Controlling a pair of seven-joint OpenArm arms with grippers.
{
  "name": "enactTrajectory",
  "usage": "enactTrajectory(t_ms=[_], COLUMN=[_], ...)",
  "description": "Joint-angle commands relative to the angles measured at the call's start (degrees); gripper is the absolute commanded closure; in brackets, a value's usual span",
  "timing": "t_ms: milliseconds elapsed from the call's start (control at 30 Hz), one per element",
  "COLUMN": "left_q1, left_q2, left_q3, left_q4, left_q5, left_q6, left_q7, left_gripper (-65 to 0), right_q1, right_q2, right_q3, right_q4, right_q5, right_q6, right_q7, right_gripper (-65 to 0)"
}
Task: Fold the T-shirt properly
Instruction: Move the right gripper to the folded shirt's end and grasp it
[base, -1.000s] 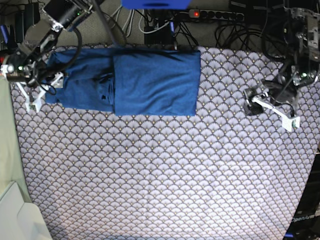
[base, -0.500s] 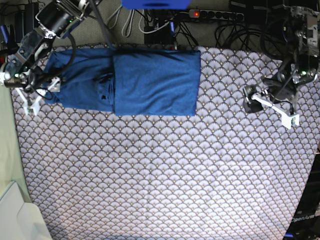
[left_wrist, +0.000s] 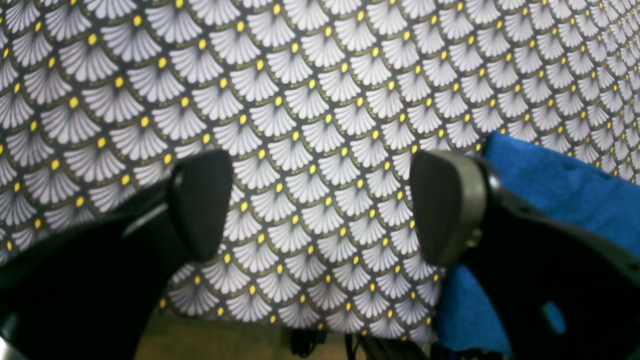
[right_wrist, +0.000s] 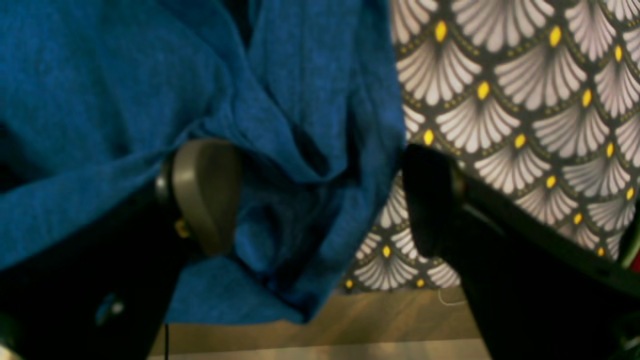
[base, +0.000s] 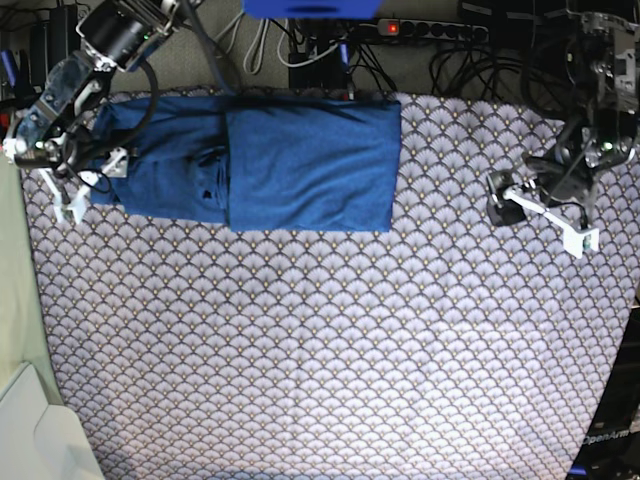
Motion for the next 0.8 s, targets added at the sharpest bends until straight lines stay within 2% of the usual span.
enactTrajectory(t_ms=[0,333,567,767], left_q1=[-0.55,-0.28,0.24,0.24], left_q2=[-0.76,-0.76,-0.76,-0.76], left_q3=[-0.51,-0.51,-0.60,-0.60], left_q4=[0.81,0.81,0.81,0.81], left_q5=[-0.21,-0.21,-0.21,-0.21], left_q6=[0.04,0.04,0.04,0.04], left_q7=[-0.80,-0.80,-0.88,-0.88], left_gripper=[-54.4,-54.4,-54.4,-54.4], right_q1=[0.38,0.47,0.64,0.64], right_q2=[0.11,0.02,-1.56,-1.65], right_q3=[-0.07,-0.07,4.68,4.42], right_q4=[0.57,0.48,0.48,0.48], right_q5=[0.03,0.03,0.11,0.11], right_q6=[-0.05,-0.05,-0.05,-0.05], right_q7=[-0.31,-0.75,-0.84,-0.84], right_gripper=[-50.5,-50.4,-50.2,-40.2])
